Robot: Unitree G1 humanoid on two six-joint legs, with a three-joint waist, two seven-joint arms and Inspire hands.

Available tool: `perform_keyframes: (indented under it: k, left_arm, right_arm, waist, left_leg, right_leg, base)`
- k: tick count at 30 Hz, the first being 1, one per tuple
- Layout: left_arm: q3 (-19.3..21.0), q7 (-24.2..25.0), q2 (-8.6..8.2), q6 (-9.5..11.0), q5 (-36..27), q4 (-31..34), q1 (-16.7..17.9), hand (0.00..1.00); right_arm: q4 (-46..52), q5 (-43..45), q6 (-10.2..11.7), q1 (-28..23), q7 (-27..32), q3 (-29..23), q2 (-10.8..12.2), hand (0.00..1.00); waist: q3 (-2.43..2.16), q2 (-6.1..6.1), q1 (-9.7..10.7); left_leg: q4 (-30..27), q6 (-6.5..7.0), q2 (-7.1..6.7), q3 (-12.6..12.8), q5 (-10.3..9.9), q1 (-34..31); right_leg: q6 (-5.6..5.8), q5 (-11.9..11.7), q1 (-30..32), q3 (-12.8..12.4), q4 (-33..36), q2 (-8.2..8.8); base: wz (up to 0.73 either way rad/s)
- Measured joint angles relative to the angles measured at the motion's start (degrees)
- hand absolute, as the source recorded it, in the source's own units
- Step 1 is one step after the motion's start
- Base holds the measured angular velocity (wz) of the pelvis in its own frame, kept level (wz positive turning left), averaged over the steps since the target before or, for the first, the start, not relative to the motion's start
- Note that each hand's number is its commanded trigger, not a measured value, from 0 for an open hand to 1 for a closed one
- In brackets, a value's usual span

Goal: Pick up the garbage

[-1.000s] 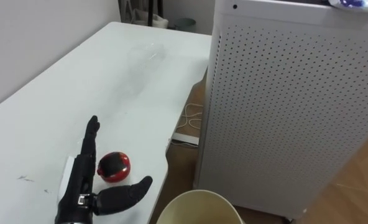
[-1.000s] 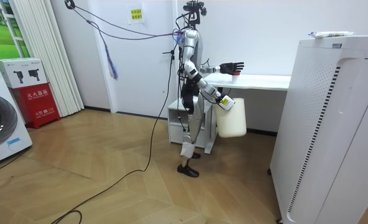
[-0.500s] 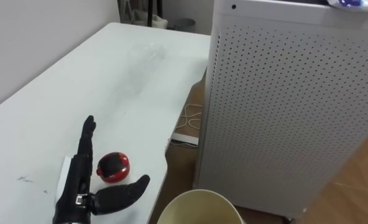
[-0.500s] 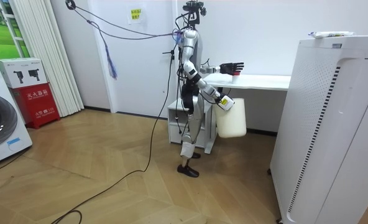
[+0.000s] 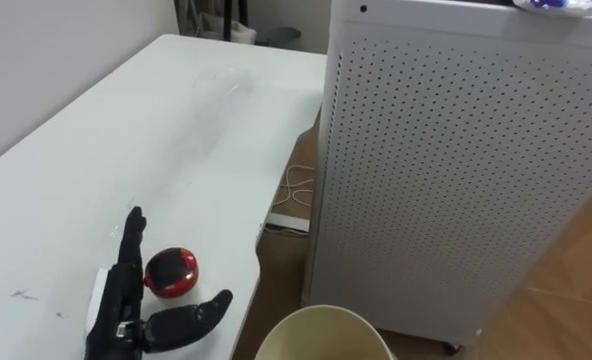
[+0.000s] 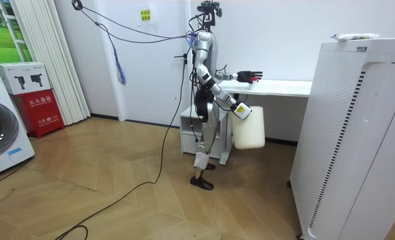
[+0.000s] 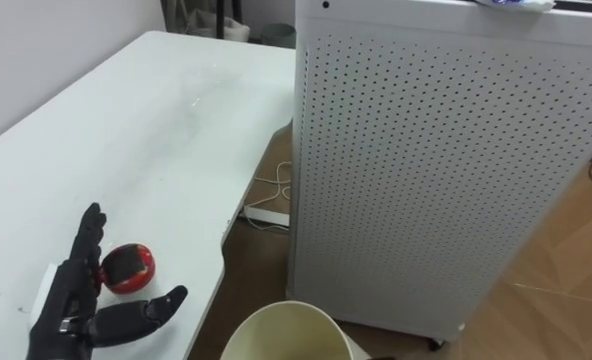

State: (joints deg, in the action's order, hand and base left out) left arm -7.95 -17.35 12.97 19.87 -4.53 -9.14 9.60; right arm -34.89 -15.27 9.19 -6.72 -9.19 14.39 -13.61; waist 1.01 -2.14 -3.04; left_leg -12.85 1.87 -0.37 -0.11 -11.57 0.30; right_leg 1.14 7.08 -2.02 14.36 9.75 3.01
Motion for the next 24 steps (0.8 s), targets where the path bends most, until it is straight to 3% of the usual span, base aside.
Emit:
perform_keyframes:
  k: [8, 9, 10, 11, 20, 24]
  left_arm:
    - [0.02, 0.0, -0.07, 0.0, -0.4, -0.27, -0.19, 0.0]
    - [0.02, 0.0, -0.09, 0.0, -0.4, -0.59, -0.27, 0.51]
    - [0.02, 0.0, -0.1, 0.0, -0.4, -0.79, -0.35, 0.93]
    - [0.03, 0.0, -0.11, -0.01, -0.4, -1.23, -0.47, 1.0]
    - [0.03, -0.11, -0.4, -0.09, -0.46, -2.51, -0.48, 1.0]
    - [0.21, -0.05, -0.41, -1.16, -0.44, -2.91, -0.49, 1.0]
  right_arm:
    - [0.0, 0.01, 0.0, 0.0, 0.33, 0.0, 0.01, 1.0]
    - [0.01, 0.01, 0.0, 0.0, 0.28, 0.0, 0.02, 1.0]
    - [0.01, 0.01, 0.0, 0.0, 0.28, 0.0, 0.02, 1.0]
    - [0.01, 0.01, 0.0, 0.0, 0.27, 0.0, 0.06, 1.0]
    - [0.01, 0.15, -0.09, -0.07, 0.21, 0.0, 0.06, 1.0]
    - [0.01, 0.24, -0.51, -0.08, -0.13, -0.01, 0.06, 1.0]
  waist:
    - [0.01, 0.04, 0.04]
    - [0.02, 0.05, 0.03]
    - [0.03, 0.06, 0.02]
    - [0.04, 0.08, 0.02]
    - [0.07, 0.51, 0.07]
    - [-0.02, 0.65, 0.13]
  left_leg:
    - [0.21, 0.0, 0.08, 0.58, 0.0, 0.27]
    - [0.21, 0.0, 0.31, 0.65, 0.0, 0.29]
    - [0.21, 0.0, 0.44, 0.75, 0.0, 0.3]
    - [0.22, 0.0, 0.45, 0.8, -0.01, 0.32]
    - [0.22, -0.01, 0.5, 1.06, -0.01, 0.34]
    - [0.21, 0.0, 0.49, 1.13, -0.01, 0.36]
  right_leg:
    - [0.0, 0.0, 0.0, -0.23, -0.01, -0.04]
    - [0.0, 0.0, 0.01, -0.26, -0.01, -0.03]
    - [0.0, 0.0, 0.01, -0.26, 0.0, -0.04]
    - [0.0, 0.0, 0.01, -0.33, 0.0, -0.05]
    - [0.0, 0.0, 0.01, -1.46, 0.04, -0.16]
    - [0.0, 0.0, 0.01, -1.57, 0.06, -0.16]
  base:
    - [-0.01]
    - [-0.03]
    - [-0.03]
    - [0.0]
    - [-0.02]
    - [0.0]
